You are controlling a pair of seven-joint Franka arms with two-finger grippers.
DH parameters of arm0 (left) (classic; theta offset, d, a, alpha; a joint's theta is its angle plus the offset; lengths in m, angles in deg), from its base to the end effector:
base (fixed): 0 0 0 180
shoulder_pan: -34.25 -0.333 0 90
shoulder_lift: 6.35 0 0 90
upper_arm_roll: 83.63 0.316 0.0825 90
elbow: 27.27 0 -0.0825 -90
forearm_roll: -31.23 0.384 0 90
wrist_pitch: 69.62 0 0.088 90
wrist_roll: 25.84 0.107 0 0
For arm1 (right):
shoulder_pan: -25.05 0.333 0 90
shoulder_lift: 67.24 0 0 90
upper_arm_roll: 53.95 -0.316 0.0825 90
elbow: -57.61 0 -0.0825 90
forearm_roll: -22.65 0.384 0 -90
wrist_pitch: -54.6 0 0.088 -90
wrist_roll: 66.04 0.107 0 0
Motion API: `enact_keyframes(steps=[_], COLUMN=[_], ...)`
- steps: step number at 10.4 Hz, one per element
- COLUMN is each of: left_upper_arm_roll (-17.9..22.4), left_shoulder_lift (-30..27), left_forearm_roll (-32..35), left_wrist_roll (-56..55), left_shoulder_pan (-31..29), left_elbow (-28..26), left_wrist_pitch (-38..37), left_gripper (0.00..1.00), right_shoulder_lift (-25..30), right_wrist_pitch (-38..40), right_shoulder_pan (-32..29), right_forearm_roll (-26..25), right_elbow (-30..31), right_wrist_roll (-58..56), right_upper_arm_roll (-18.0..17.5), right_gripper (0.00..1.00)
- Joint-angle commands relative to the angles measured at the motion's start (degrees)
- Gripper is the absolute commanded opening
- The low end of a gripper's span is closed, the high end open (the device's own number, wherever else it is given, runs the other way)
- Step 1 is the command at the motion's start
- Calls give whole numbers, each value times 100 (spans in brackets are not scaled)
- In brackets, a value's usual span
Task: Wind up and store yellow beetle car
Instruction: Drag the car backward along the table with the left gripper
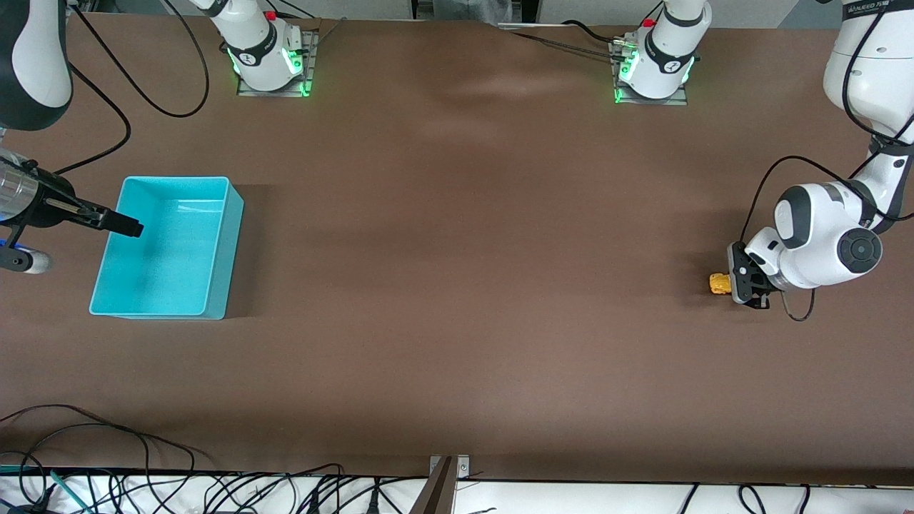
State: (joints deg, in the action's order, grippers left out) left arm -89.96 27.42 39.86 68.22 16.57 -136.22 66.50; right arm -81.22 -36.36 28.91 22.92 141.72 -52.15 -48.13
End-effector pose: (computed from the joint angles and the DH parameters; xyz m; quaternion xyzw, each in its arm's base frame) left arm 0.6053 0.1252 0.1799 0.7157 -0.6960 -0.0473 0.0324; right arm 0.6218 -0.0141 0.5309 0.9886 -0.1371 -0.0602 0.0163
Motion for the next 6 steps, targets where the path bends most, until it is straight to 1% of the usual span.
enact_keyframes(steps=[1,3,5,6], left_upper_arm_roll=[-61,-88,-332,-342], left_shoulder_lift=[183,95,7,-54], left_forearm_roll=[139,69,33,25], left_wrist_roll=[122,122,96,61], left_shoulder_pan=[-78,-34,-86,-70], left_elbow=[207,268,496,619], left_wrist_pitch=[-33,-277,-865,-1112], left_gripper=[100,100,100,100], right_shoulder_lift=[19,19,27,19], right_wrist_pitch=[-9,-9,-9,-9], right_shoulder_pan=[-26,-26,-26,-26], right_forearm_roll=[61,61,61,61], right_elbow=[18,18,18,18], right_wrist_roll=[88,88,88,88], right_upper_arm_roll=[-20,-20,-20,-20], right_gripper=[100,100,100,100])
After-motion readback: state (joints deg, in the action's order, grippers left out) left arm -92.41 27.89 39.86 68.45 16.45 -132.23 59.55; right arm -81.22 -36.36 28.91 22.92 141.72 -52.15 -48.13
